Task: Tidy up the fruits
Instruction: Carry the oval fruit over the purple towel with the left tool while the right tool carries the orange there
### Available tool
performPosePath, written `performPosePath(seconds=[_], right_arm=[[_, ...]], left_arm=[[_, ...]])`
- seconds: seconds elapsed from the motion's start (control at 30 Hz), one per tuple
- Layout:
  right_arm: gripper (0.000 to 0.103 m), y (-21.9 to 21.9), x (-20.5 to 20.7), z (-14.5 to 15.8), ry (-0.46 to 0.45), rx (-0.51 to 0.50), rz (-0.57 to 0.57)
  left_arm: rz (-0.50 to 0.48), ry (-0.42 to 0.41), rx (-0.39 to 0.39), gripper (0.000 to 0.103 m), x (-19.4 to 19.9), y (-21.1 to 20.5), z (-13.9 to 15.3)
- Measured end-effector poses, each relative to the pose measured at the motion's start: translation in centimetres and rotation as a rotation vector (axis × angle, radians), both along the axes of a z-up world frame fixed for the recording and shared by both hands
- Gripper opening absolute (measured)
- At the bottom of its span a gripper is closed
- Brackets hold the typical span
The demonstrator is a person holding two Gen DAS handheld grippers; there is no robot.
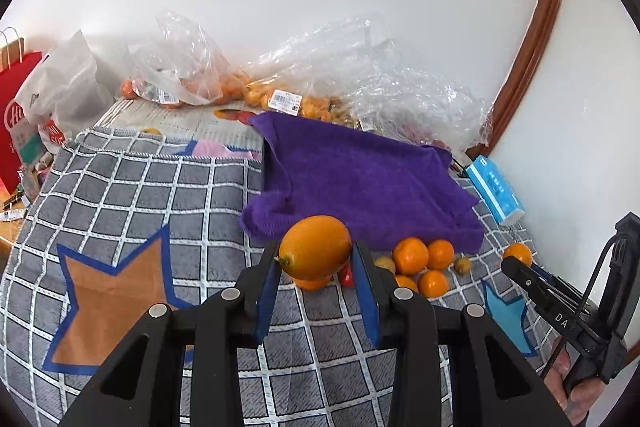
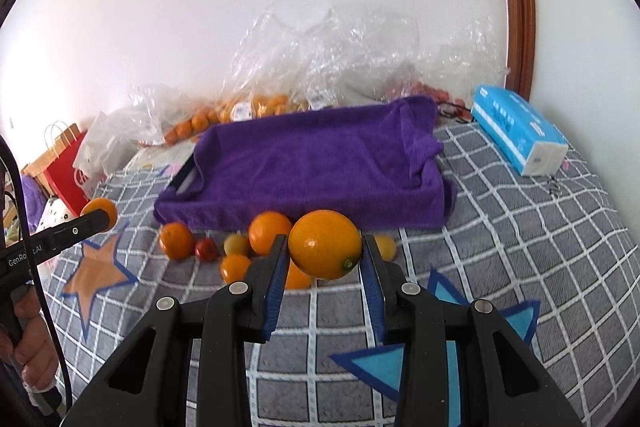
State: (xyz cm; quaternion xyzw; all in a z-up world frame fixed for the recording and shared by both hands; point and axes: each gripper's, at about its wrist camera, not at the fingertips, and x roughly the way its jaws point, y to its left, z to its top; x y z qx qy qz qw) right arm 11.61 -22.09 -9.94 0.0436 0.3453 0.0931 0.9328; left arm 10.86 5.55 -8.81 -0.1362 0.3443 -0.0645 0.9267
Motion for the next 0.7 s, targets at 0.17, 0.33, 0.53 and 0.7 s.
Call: performPosePath(seconds=[0.17, 0.33, 0.53, 0.7], right_arm=[[0.036, 0.2, 0.6, 1.5, -0.017, -0.003, -0.012], [0.036, 0.4, 1.4, 3.1, -0.031, 0.001, -0.029], [0.036, 0.4, 2.2, 5.0, -0.053, 0.005, -0.051], [0.036, 0.6, 3.0, 6.0, -0.06, 0.009, -0.056]], left_arm=[[0.008, -0.019, 0.014, 0.034, -0.2, 0.1, 1.9], [0.001, -0.025, 0.023, 0.034, 0.2, 0.1, 3.8], [0.004, -0.019, 0.03, 0.034, 1.1, -0.1, 5.2], [0.003, -0.024, 0.029, 0.034, 1.9, -0.2, 6.3]])
